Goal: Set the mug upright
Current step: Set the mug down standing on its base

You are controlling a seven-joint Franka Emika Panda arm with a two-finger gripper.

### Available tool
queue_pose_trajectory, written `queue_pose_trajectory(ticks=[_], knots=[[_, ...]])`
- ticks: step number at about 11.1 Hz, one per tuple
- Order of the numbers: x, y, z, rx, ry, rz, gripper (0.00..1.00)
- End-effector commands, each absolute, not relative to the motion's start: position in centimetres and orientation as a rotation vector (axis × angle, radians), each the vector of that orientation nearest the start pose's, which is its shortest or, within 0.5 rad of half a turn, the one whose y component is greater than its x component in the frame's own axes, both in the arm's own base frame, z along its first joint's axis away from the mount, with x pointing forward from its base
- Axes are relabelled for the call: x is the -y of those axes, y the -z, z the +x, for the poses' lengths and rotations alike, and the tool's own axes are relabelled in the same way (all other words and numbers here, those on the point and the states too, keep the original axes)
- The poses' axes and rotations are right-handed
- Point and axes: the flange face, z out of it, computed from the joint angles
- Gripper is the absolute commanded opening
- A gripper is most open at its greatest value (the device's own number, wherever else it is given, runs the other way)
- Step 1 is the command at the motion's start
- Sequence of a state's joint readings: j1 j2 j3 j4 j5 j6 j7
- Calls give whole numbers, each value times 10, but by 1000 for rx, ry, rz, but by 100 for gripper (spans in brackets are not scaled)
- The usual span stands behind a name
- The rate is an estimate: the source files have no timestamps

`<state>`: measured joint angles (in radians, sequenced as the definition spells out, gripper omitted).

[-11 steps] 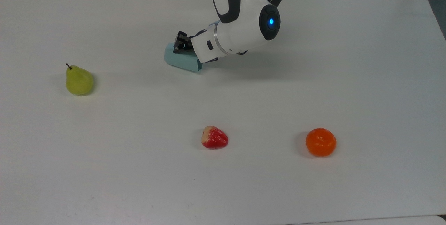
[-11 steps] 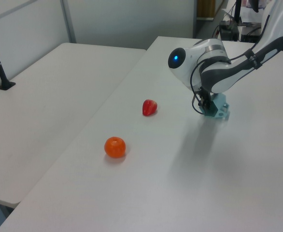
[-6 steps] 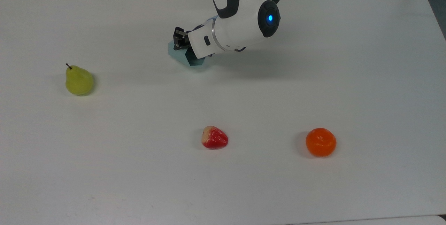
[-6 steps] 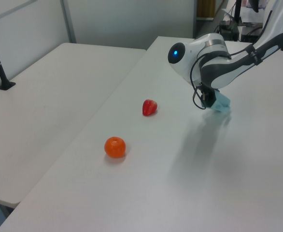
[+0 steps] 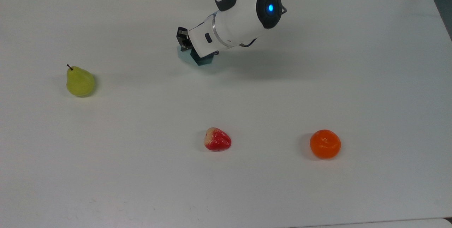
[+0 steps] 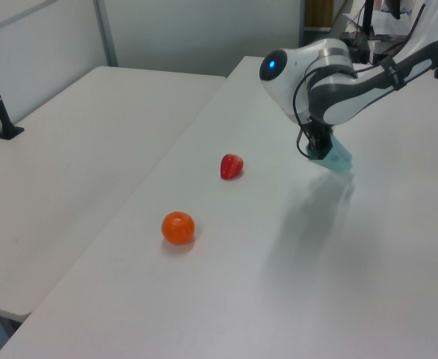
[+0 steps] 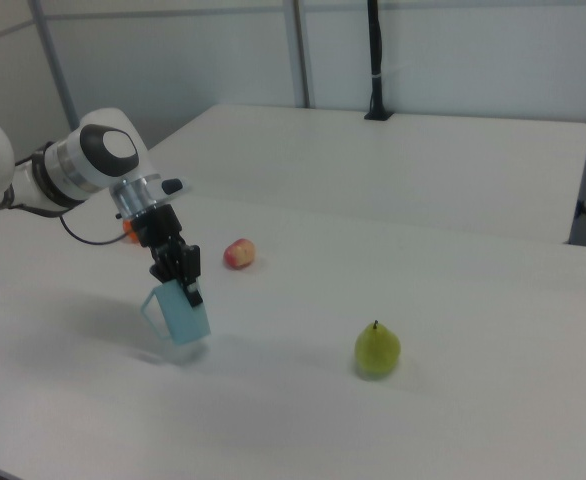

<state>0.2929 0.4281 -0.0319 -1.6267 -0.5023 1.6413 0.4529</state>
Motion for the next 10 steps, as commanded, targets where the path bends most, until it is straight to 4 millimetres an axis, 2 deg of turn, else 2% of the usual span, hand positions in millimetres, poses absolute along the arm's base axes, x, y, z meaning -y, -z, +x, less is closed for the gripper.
queue_pose_trajectory(ticks=[1, 3, 6, 7, 9, 10], knots=[[-139, -396, 630, -140, 87, 2790, 0], [-155, -395, 639, -403, -4, 2905, 1], [-165, -389, 639, -802, 31, 3019, 3], [-163, -380, 640, -887, 42, 3025, 3], [-162, -365, 648, -914, -90, 3014, 3], [-153, -367, 655, -885, -154, 3021, 3]])
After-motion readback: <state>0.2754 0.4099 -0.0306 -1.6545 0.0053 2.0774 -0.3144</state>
